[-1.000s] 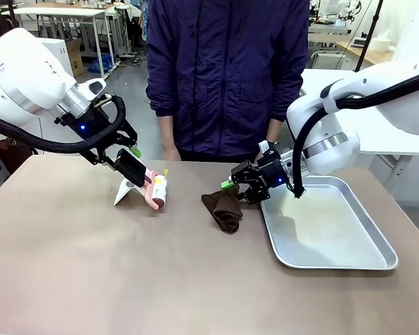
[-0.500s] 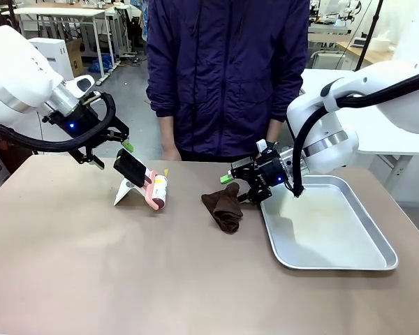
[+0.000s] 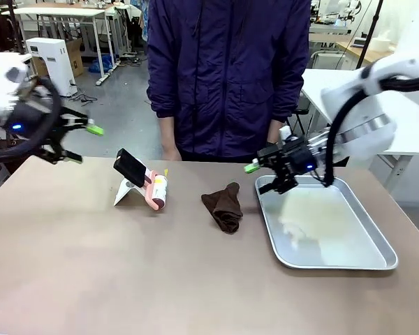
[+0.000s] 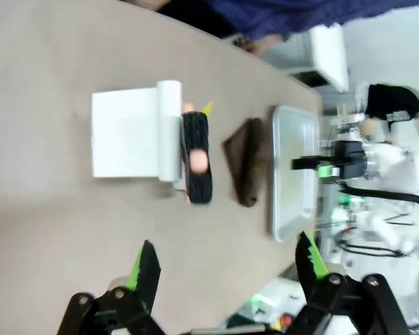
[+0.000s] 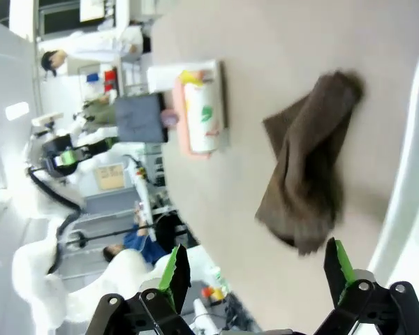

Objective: Clean the surface of the table.
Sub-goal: Return the Lint Roller and towel to their original positions.

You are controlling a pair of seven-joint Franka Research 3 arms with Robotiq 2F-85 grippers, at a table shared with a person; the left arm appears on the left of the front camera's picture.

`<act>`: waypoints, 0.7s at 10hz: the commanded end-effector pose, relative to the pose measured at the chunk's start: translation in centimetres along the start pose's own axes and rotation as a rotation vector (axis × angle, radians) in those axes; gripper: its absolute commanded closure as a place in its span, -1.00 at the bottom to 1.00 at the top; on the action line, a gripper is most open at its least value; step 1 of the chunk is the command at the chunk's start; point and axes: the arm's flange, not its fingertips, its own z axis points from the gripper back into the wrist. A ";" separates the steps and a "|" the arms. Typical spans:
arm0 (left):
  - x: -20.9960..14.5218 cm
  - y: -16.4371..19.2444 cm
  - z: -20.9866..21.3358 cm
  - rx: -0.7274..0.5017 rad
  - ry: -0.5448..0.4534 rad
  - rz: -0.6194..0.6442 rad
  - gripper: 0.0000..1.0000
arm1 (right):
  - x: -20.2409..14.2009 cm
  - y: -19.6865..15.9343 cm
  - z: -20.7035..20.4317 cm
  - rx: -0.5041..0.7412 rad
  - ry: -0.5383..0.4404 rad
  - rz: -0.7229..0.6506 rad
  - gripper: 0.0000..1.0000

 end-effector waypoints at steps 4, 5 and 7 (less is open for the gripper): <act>-6.4 15.1 8.3 -0.577 -0.121 0.103 -1.00 | -9.2 -3.5 11.9 0.352 -0.050 -0.180 -1.00; -6.7 17.5 8.3 -0.606 -0.170 0.140 -1.00 | -10.1 -4.9 13.4 0.409 -0.111 -0.191 -1.00; -6.4 20.3 7.4 -0.689 -0.138 0.130 -1.00 | -10.9 -7.9 15.2 0.488 -0.242 -0.222 -1.00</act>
